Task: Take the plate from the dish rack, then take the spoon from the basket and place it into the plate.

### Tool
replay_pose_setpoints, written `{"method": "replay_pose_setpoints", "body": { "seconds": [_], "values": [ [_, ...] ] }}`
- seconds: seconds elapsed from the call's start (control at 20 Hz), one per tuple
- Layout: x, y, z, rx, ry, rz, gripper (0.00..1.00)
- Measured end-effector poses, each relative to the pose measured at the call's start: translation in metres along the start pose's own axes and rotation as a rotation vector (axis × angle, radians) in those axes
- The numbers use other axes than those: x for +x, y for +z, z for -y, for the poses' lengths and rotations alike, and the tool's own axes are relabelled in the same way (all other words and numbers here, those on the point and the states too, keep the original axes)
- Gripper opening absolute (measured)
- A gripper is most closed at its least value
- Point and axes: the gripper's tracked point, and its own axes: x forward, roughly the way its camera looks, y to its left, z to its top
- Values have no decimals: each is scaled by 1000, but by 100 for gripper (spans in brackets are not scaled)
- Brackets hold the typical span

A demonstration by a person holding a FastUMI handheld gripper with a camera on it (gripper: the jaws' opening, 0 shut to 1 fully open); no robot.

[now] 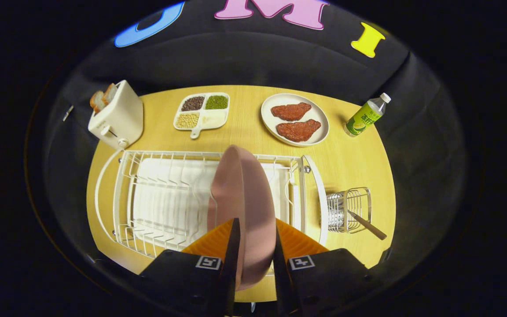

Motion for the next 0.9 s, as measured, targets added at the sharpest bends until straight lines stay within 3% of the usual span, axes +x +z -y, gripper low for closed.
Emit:
{"method": "replay_pose_setpoints", "body": {
  "seconds": [0.05, 0.2, 0.45, 0.7, 0.9],
  "values": [
    [-1, 1, -1, -6, -10, -5, 37],
    [0, 2, -2, -63, -25, -25, 36],
    [-3, 6, -2, -52, -21, -40, 34],
    [-21, 29, 14, -122, -83, 27, 32],
    [-33, 27, 11, -97, -10, 44, 31]
  ]
}}
